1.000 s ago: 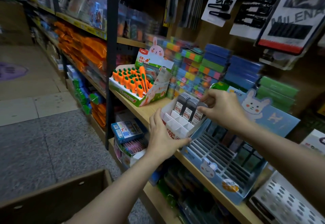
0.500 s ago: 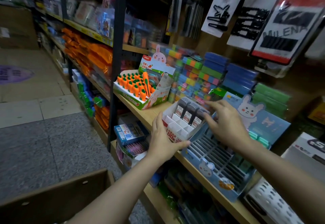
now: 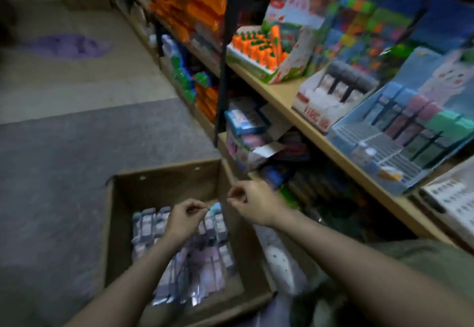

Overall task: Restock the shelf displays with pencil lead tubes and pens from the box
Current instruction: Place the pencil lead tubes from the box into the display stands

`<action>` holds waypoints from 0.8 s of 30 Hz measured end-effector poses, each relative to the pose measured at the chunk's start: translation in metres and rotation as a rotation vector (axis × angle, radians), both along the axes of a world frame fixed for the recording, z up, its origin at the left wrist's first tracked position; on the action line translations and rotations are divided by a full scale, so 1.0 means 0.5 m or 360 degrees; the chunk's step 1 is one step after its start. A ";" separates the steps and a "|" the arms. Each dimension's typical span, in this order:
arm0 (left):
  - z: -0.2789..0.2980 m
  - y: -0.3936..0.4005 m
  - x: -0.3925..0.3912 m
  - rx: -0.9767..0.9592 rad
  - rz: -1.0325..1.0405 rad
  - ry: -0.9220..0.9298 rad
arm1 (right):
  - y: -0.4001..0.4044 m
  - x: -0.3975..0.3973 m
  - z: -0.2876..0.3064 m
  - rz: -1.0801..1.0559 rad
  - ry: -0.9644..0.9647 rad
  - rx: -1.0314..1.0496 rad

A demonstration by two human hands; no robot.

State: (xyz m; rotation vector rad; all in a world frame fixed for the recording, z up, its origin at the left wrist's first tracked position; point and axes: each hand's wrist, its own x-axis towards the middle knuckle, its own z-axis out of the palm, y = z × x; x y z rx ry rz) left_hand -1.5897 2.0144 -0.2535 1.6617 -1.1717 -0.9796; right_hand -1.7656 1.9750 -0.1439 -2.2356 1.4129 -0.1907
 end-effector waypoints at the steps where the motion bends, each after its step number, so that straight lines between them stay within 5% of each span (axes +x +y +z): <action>1: -0.037 0.019 0.018 0.0115 0.0105 0.0058 | 0.009 0.024 -0.045 -0.0048 -0.0023 0.0115; 6: -0.173 0.082 0.075 0.0489 0.0518 0.0186 | 0.047 0.091 -0.244 -0.0330 -0.0071 0.0558; 12: -0.246 0.082 0.075 0.0756 0.0486 0.0072 | 0.049 0.109 -0.397 -0.0495 0.0037 0.0824; 18: -0.278 0.067 0.072 0.0671 0.0065 -0.0648 | 0.034 0.124 -0.486 -0.0448 0.0055 0.0843; 24: -0.307 0.057 0.061 0.0652 -0.0054 -0.0963 | 0.025 0.136 -0.522 -0.0299 0.0087 0.0727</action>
